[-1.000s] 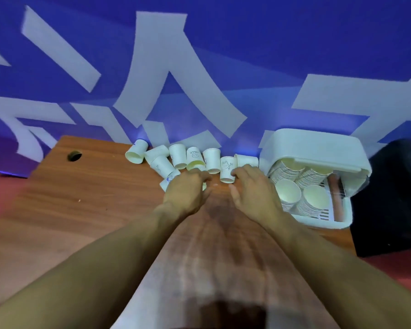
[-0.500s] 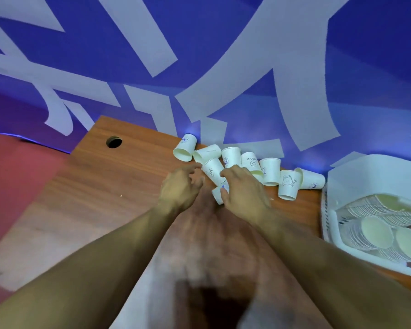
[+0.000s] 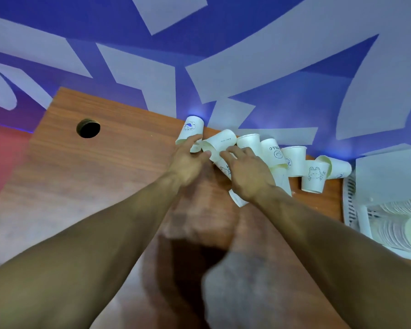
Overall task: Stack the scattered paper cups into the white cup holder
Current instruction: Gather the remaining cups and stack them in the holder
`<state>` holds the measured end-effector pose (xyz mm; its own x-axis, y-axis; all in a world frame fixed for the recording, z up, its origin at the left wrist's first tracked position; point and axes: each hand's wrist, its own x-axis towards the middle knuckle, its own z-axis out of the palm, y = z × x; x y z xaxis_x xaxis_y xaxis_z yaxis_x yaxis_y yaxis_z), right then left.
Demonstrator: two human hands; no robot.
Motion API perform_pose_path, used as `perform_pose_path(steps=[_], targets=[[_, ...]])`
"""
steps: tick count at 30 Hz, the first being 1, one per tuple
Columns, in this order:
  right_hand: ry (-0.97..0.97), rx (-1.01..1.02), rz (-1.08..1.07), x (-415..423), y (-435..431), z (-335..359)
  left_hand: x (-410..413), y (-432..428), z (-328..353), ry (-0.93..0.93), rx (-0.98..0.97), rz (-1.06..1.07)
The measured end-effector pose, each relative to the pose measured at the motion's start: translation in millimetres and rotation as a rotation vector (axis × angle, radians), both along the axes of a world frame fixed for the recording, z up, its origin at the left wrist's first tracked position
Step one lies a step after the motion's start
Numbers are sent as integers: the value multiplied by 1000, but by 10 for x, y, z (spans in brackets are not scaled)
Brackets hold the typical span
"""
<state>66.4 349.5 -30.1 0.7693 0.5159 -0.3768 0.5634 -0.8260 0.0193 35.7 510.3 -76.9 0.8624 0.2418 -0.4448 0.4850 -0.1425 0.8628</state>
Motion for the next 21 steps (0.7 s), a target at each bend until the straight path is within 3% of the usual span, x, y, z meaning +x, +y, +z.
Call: perform_pose_path(steps=[6,9,14,21], targets=[[4,-82,39,71,160,-80,85,99,-149,77,14,61],[-17,-117,62,93,226,-75,51,167,-155,67,122,151],[-65,-155,60,61,278,47,-71,290,-34,-5,386,181],[-173,-143,93,-123,200,416,-302,278,260,-171,497,143]])
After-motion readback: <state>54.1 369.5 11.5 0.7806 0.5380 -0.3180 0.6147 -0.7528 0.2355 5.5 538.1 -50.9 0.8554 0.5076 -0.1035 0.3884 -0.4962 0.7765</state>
